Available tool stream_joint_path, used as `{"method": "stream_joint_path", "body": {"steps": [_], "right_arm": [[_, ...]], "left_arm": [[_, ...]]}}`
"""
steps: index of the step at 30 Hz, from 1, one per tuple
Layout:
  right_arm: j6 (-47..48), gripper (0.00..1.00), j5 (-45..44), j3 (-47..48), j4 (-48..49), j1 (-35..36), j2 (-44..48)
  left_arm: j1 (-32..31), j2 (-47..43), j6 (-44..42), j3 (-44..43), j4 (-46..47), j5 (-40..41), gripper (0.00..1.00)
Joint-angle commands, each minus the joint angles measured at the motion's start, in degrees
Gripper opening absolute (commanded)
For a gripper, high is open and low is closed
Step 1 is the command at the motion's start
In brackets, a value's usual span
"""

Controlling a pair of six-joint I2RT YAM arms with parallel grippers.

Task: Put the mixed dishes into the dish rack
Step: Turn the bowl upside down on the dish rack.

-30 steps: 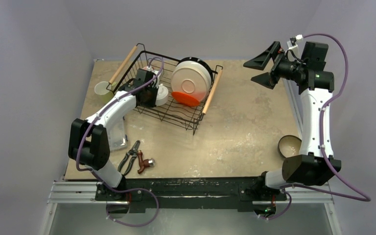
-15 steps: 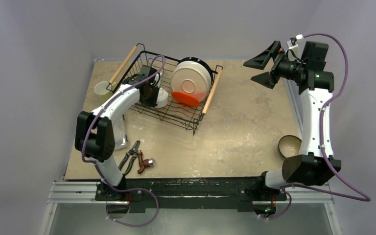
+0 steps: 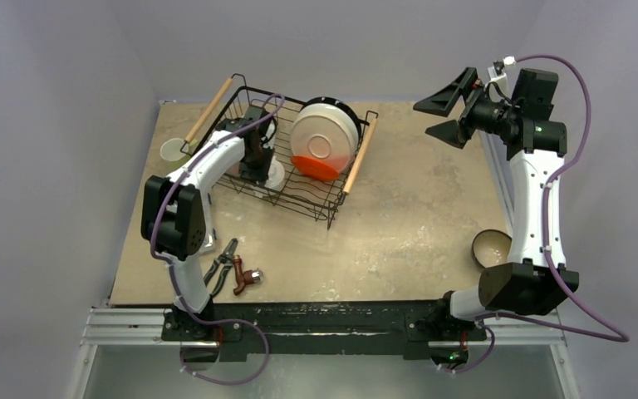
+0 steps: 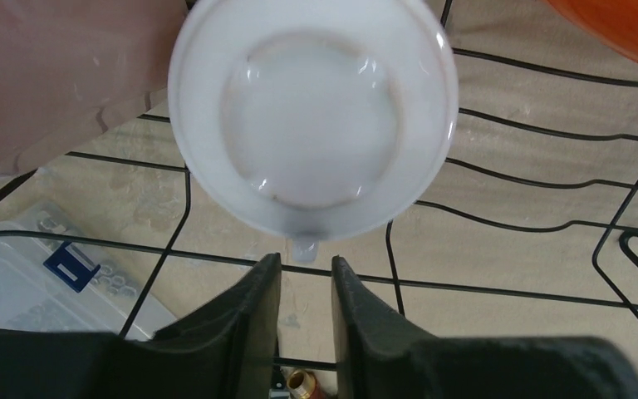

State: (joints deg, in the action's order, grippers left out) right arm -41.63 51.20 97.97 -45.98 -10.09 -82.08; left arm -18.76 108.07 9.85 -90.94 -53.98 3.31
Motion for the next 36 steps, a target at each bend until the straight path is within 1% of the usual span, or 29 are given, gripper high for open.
{"method": "stream_joint_path", "body": {"steps": [1, 7, 13, 14, 18, 21, 23, 25, 26, 28, 29, 32, 34, 36], "right_arm": [[-0.4, 0.99, 2.2, 0.4, 2.4, -0.3, 0.8], [0.1, 0.99, 2.9, 1.2, 2.5, -0.2, -0.4], [1.3, 0.99, 2.3, 2.0, 1.5, -0.2, -0.9], [1.4, 0.99, 2.3, 2.0, 1.4, -0.3, -1.0], [1.4, 0.99, 2.2, 2.1, 1.4, -0.2, -0.9], [1.4, 0.99, 2.1, 1.9, 1.3, -0.2, -0.8], [1.3, 0.99, 2.1, 1.9, 1.4, -0.3, -0.8], [1.1, 0.99, 2.1, 2.0, 1.5, -0.2, -0.8], [1.0, 0.99, 2.1, 2.1, 1.5, -0.2, -0.9], [0.8, 0.99, 2.0, 2.1, 1.5, -0.2, -0.9], [0.6, 0.99, 1.9, 2.1, 1.5, -0.3, -0.8], [0.5, 0.99, 1.7, 2.0, 1.2, -0.2, -0.7], [0.3, 0.99, 1.7, 2.1, 1.2, -0.3, -0.8], [0.3, 0.99, 1.6, 2.4, 1.1, -0.3, -1.0]], "left_arm": [[0.4, -0.3, 0.7, -2.5, -3.8, -0.6, 0.31], [0.4, -2.4, 1.0, -2.8, -4.9, -0.1, 0.43], [1.0, -6.4, 2.3, -6.7, -6.2, 0.1, 0.49], [1.5, -6.8, 3.1, -7.4, -6.2, 0.4, 0.51], [4.3, -8.8, 6.8, -8.6, -3.9, 1.2, 0.53], [6.5, -8.6, 8.7, -9.2, -2.9, 2.2, 0.55], [7.3, -7.9, 9.3, -9.5, -2.3, 3.7, 0.61], [8.4, -7.0, 9.5, -9.8, -1.6, 4.6, 0.62], [9.0, -6.5, 9.8, -9.8, -1.2, 4.9, 0.68], [10.4, -5.0, 10.2, -10.5, -0.8, 4.4, 0.88], [10.9, -4.2, 10.3, -10.9, -0.6, 3.9, 0.92], [11.5, -1.7, 9.4, -11.7, 1.7, 1.7, 0.93], [11.6, 0.1, 8.7, -12.6, 2.5, 2.0, 0.93], [11.6, 1.7, 8.1, -13.6, 2.8, 2.3, 0.87]]}}
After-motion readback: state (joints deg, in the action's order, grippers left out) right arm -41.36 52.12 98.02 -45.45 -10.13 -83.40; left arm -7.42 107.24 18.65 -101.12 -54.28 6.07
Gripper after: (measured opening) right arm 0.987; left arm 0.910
